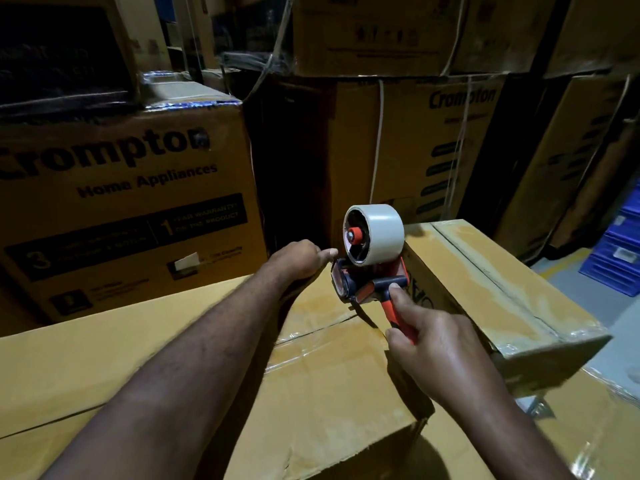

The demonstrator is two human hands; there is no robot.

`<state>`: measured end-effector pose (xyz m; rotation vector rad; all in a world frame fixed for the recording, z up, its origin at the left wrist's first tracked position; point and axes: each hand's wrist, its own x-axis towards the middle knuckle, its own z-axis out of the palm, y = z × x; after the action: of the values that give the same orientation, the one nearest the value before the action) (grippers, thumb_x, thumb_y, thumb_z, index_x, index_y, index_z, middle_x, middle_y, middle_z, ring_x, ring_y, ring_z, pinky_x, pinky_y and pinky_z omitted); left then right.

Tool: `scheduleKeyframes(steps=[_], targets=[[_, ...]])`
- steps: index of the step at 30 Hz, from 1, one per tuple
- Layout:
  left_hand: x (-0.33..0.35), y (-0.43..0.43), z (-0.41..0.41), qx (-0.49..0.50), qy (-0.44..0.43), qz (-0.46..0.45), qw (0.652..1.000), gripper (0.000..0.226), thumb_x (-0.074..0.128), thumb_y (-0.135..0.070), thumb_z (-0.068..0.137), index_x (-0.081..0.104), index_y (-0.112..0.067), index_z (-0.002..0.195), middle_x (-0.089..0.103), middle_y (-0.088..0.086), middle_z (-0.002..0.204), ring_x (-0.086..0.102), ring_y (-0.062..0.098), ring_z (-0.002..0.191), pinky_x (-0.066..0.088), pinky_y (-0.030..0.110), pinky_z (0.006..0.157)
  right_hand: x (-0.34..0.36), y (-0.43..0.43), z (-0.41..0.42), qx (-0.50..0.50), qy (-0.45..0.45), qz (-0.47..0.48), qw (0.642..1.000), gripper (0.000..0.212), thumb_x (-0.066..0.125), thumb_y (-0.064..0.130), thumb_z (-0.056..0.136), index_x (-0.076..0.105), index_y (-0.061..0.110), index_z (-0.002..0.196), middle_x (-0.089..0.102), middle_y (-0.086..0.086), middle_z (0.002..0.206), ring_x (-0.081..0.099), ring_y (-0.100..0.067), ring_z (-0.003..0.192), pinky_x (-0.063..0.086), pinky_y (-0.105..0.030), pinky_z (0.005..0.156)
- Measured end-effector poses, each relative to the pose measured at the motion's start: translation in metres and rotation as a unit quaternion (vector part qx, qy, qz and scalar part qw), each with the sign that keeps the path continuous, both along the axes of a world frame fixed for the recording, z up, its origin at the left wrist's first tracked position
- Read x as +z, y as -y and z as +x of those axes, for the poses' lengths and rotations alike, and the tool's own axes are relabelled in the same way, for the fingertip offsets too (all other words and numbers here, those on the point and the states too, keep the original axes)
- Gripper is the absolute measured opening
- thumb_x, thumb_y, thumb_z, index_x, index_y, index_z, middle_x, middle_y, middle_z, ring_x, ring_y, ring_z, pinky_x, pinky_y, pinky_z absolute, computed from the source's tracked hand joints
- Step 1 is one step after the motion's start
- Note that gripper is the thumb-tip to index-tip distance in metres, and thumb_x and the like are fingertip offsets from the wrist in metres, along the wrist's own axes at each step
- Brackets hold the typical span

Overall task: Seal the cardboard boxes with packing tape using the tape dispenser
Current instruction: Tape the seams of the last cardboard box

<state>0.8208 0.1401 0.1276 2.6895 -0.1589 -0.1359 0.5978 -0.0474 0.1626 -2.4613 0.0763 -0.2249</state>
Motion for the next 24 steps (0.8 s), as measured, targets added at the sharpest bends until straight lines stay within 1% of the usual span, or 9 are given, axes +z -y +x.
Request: scheduleKeyframes(steps=[5, 8, 11, 12, 14, 16, 17, 20, 24], targets=[[-0.001, 0.004, -0.005, 0.01, 0.003, -0.003, 1.0, 0.053, 0.042, -0.062, 0.1, 0.066, -0.017, 0.087, 0.07, 0.009, 0.097, 0.066, 0.026, 0.093, 0.043, 0.031, 0.065, -0.003, 0.009, -0.021, -0.006, -0.003, -0.014, 1.0, 0.062, 0.058, 0.035, 0.095, 0.025, 0.047, 0.146, 0.067, 0.011, 0.094, 0.059, 0.0, 0.074, 0.052, -0.014, 0.065], [-0.002, 0.005, -0.006, 0.007, 0.01, -0.005, 1.0, 0.054, 0.042, -0.063, 0.099, 0.066, -0.015, 0.089, 0.069, 0.009, 0.098, 0.066, 0.027, 0.095, 0.048, 0.035, 0.071, -0.001, 0.012, -0.036, -0.006, -0.004, -0.022, 1.0, 0.062, 0.058, 0.036, 0.095, 0.026, 0.047, 0.147, 0.068, 0.011, 0.099, 0.057, 0.003, 0.075, 0.04, -0.006, 0.058], [-0.001, 0.005, -0.009, 0.014, 0.02, 0.013, 1.0, 0.059, 0.041, -0.063, 0.099, 0.069, -0.012, 0.095, 0.068, 0.009, 0.094, 0.066, 0.024, 0.084, 0.049, 0.034, 0.067, 0.0, 0.009, -0.046, -0.007, -0.013, -0.026, 1.0, 0.063, 0.057, 0.037, 0.095, 0.023, 0.048, 0.147, 0.066, 0.013, 0.1, 0.058, 0.004, 0.077, 0.041, -0.006, 0.061], [0.0, 0.005, -0.012, 0.017, 0.039, 0.031, 0.999, 0.058, 0.041, -0.063, 0.099, 0.07, -0.014, 0.097, 0.069, 0.009, 0.089, 0.064, 0.021, 0.077, 0.049, 0.033, 0.065, 0.0, 0.007, -0.047, -0.008, -0.014, -0.028, 0.999, 0.063, 0.057, 0.036, 0.095, 0.023, 0.047, 0.147, 0.066, 0.013, 0.1, 0.058, 0.004, 0.077, 0.042, -0.007, 0.062], [0.001, 0.006, -0.023, 0.006, 0.129, 0.07, 0.989, 0.047, 0.043, -0.056, 0.102, 0.07, -0.018, 0.105, 0.07, 0.001, 0.092, 0.064, 0.016, 0.081, 0.055, 0.035, 0.069, 0.001, 0.005, -0.047, -0.007, -0.008, -0.038, 0.999, 0.062, 0.057, 0.035, 0.095, 0.025, 0.046, 0.147, 0.068, 0.011, 0.102, 0.059, 0.003, 0.078, 0.046, -0.01, 0.066], [0.002, 0.01, -0.043, -0.047, 0.228, 0.046, 0.972, 0.03, 0.05, -0.041, 0.103, 0.068, -0.02, 0.115, 0.069, -0.003, 0.105, 0.062, 0.015, 0.094, 0.055, 0.038, 0.079, 0.004, 0.002, -0.048, -0.004, -0.001, -0.052, 0.999, 0.062, 0.057, 0.034, 0.095, 0.026, 0.045, 0.148, 0.069, 0.009, 0.109, 0.06, 0.001, 0.08, 0.049, -0.013, 0.071], [0.002, 0.012, -0.053, -0.087, 0.236, 0.014, 0.968, 0.025, 0.053, -0.035, 0.102, 0.068, -0.021, 0.116, 0.068, -0.003, 0.108, 0.06, 0.015, 0.096, 0.054, 0.038, 0.082, 0.005, 0.001, -0.049, -0.004, -0.004, -0.056, 0.998, 0.062, 0.057, 0.033, 0.095, 0.026, 0.045, 0.148, 0.069, 0.009, 0.11, 0.06, 0.002, 0.08, 0.049, -0.012, 0.069], [0.001, 0.009, -0.067, -0.186, 0.134, -0.02, 0.973, 0.026, 0.053, -0.025, 0.103, 0.071, -0.022, 0.121, 0.071, -0.001, 0.113, 0.061, 0.014, 0.099, 0.053, 0.038, 0.085, 0.003, 0.0, -0.048, -0.002, -0.01, -0.057, 0.998, 0.062, 0.057, 0.033, 0.095, 0.028, 0.046, 0.148, 0.067, 0.011, 0.099, 0.057, 0.003, 0.076, 0.043, -0.008, 0.058], [0.003, -0.001, -0.066, -0.194, 0.099, -0.018, 0.976, 0.028, 0.051, -0.024, 0.103, 0.071, -0.021, 0.123, 0.07, -0.002, 0.123, 0.062, 0.016, 0.11, 0.052, 0.036, 0.093, 0.004, -0.003, -0.044, -0.004, -0.016, -0.046, 0.999, 0.06, 0.058, 0.032, 0.095, 0.03, 0.047, 0.147, 0.062, 0.01, 0.099, 0.058, -0.001, 0.081, 0.051, -0.015, 0.069]])
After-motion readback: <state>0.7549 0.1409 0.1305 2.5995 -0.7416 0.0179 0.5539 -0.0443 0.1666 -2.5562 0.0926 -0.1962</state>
